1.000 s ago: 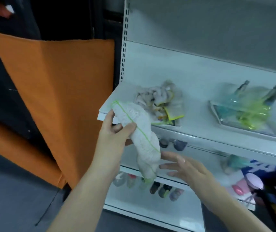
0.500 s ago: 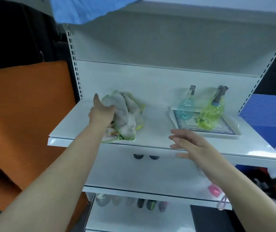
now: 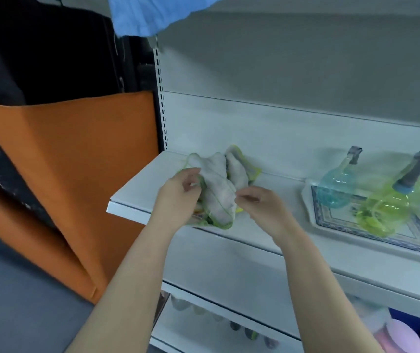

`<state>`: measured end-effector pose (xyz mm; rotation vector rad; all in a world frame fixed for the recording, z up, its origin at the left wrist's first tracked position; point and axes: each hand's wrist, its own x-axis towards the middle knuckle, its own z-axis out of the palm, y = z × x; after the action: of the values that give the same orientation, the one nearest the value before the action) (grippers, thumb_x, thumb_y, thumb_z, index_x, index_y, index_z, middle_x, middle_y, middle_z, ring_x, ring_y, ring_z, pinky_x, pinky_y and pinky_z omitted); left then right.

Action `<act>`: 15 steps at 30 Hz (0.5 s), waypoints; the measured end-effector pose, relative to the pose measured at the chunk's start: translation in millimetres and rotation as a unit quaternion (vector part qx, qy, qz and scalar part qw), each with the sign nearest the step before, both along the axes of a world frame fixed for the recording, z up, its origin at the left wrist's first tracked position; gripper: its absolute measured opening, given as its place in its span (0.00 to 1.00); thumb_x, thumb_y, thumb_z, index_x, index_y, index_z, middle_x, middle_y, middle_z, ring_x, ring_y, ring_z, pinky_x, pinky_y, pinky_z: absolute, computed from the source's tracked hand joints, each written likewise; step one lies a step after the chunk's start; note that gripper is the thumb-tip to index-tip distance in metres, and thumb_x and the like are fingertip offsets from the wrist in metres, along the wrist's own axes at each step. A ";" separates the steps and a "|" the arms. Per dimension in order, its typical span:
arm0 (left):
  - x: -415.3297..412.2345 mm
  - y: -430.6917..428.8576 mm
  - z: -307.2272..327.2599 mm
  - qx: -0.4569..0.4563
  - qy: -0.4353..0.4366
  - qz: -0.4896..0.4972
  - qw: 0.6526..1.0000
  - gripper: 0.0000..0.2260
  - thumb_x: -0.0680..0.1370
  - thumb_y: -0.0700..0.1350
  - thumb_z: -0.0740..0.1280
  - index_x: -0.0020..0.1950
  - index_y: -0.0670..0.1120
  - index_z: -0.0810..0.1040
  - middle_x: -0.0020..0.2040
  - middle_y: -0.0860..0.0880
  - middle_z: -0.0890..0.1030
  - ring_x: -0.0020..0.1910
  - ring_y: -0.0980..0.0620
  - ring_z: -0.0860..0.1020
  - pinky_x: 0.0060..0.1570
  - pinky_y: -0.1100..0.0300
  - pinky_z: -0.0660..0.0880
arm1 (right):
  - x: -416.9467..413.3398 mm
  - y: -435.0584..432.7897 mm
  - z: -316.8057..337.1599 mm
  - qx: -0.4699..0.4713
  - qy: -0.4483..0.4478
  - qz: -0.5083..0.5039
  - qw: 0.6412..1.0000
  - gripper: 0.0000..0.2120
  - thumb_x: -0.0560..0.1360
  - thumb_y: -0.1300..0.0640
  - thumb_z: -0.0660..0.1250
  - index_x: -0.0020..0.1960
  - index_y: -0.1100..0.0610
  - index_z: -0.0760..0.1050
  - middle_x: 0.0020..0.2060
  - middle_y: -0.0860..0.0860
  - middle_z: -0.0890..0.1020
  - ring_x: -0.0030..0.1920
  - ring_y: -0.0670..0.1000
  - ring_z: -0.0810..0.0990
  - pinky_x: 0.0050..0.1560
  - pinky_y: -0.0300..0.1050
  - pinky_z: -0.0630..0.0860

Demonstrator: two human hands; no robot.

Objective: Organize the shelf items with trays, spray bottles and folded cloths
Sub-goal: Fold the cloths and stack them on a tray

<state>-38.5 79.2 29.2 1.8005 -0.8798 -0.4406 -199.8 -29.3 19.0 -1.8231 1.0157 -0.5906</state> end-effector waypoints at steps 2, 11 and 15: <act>17.1 -2.9 2.3 -0.005 -0.025 0.002 1.000 0.18 0.80 0.40 0.64 0.67 0.56 0.76 0.54 0.57 0.79 0.56 0.55 0.77 0.51 0.65 0.75 | 11.5 -3.7 -7.9 -0.006 0.017 -0.021 1.000 0.11 0.74 0.52 0.70 0.56 0.49 0.81 0.50 0.45 0.83 0.52 0.46 0.80 0.49 0.39 0.71; 84.2 -56.1 5.3 0.064 -0.060 -0.043 0.995 0.24 0.81 0.53 0.62 0.77 0.51 0.67 0.74 0.52 0.71 0.72 0.52 0.68 0.71 0.57 0.64 | 73.2 -1.4 -10.6 -0.093 0.047 -0.103 0.989 0.13 0.74 0.51 0.69 0.58 0.44 0.79 0.53 0.46 0.80 0.48 0.41 0.78 0.47 0.36 0.70; 100.3 -74.5 -5.4 0.115 -0.084 -0.071 0.987 0.16 0.75 0.58 0.66 0.60 0.55 0.79 0.55 0.54 0.83 0.58 0.47 0.79 0.61 0.49 0.73 | 81.0 1.5 -2.2 -0.084 0.048 -0.132 0.986 0.17 0.75 0.48 0.69 0.63 0.42 0.75 0.55 0.44 0.78 0.53 0.42 0.77 0.48 0.35 0.69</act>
<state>61.7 4.7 23.8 2.0151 -1.1174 -0.5022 -118.8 -27.8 16.8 -1.8921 1.3200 -0.7744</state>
